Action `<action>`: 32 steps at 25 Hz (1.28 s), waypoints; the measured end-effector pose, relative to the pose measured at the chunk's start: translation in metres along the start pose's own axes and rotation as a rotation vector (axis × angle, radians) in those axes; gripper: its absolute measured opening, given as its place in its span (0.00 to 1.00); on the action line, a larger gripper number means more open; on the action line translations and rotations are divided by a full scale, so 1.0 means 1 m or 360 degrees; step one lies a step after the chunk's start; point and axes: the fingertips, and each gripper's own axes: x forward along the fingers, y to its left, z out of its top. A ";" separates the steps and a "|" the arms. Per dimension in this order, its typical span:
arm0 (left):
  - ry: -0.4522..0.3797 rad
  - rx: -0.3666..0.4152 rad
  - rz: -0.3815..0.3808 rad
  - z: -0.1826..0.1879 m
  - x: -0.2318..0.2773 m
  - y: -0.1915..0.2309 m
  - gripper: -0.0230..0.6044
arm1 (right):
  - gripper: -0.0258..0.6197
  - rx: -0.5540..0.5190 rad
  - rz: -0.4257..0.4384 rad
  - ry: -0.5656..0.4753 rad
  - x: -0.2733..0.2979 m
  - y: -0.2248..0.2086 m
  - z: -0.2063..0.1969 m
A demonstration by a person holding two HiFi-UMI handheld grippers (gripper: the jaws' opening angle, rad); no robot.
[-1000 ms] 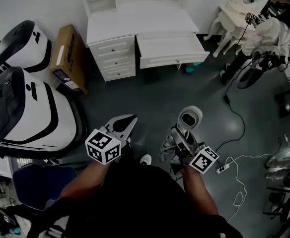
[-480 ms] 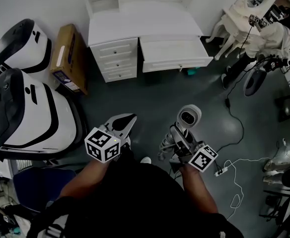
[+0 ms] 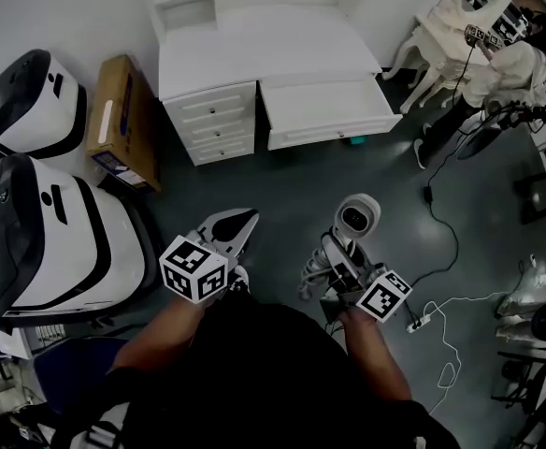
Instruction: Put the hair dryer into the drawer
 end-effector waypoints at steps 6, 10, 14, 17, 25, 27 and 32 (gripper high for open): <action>0.0022 0.0011 -0.0090 0.013 0.013 0.030 0.05 | 0.38 -0.0016 -0.0062 -0.0046 0.030 -0.004 0.007; 0.0042 0.0012 -0.0138 0.018 0.018 0.054 0.05 | 0.38 -0.0018 -0.0117 -0.0082 0.049 -0.007 0.007; 0.0070 0.0031 -0.0197 0.020 0.021 0.073 0.05 | 0.38 -0.0011 -0.0170 -0.0134 0.064 -0.012 0.005; 0.0095 0.0024 -0.0249 0.019 0.023 0.082 0.05 | 0.38 -0.0003 -0.0203 -0.0155 0.073 -0.013 0.002; 0.0104 -0.0041 -0.0269 0.018 0.023 0.105 0.05 | 0.38 0.0033 -0.0223 -0.0104 0.107 -0.017 -0.003; 0.0123 -0.0058 -0.0253 0.015 0.027 0.112 0.05 | 0.38 0.0028 -0.0229 -0.0106 0.111 -0.018 0.001; 0.0113 -0.0035 -0.0256 0.023 0.044 0.114 0.05 | 0.38 0.0007 -0.0213 -0.0107 0.112 -0.024 0.012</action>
